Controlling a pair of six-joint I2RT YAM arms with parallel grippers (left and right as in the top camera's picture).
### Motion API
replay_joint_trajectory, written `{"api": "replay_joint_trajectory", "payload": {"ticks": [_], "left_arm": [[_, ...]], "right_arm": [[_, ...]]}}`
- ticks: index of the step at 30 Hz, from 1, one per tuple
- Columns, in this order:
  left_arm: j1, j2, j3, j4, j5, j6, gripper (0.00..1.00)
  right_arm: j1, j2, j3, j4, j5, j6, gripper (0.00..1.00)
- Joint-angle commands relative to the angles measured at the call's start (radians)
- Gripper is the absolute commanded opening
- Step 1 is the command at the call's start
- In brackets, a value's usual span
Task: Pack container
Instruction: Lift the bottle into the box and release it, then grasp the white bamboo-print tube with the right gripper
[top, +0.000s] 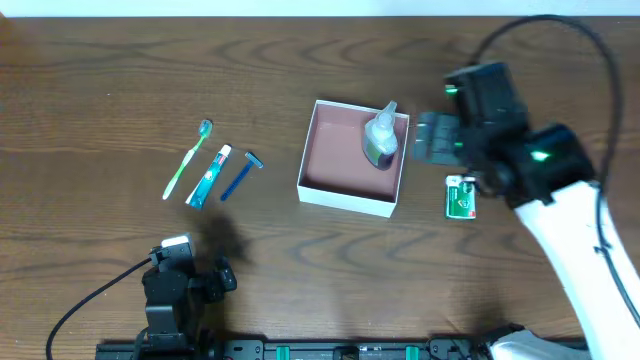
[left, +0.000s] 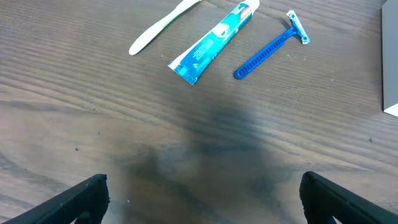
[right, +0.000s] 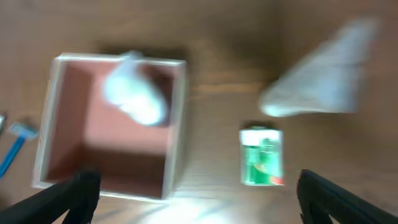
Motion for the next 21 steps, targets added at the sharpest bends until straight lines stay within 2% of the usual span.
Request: {"api": "replay_joint_trajectory", "payload": {"ticks": [1,5,13,16,20,21], "left_arm": [[-0.003,-0.006,-0.015,-0.012,0.0,0.013,0.98],[-0.003,-0.006,-0.015,-0.013,0.0,0.013,0.98],[-0.003,-0.006,-0.015,-0.012,0.0,0.013,0.98],[-0.003,-0.006,-0.015,-0.012,0.0,0.013,0.98],[-0.003,-0.006,-0.015,-0.012,0.0,0.013,0.98],[-0.003,-0.006,-0.015,-0.012,0.0,0.013,0.98]], "right_arm": [[-0.107,0.031,-0.008,-0.023,0.047,-0.037,0.99],[-0.224,0.072,-0.066,0.008,-0.066,-0.111,0.99],[-0.346,0.142,-0.105,0.144,-0.103,-0.123,0.99],[-0.367,0.142,-0.105,0.166,-0.103,-0.122,0.94],[-0.372,0.152,-0.105,0.172,-0.094,-0.118,0.83],[-0.371,0.157,-0.105,0.177,-0.093,-0.118,0.77]]}}
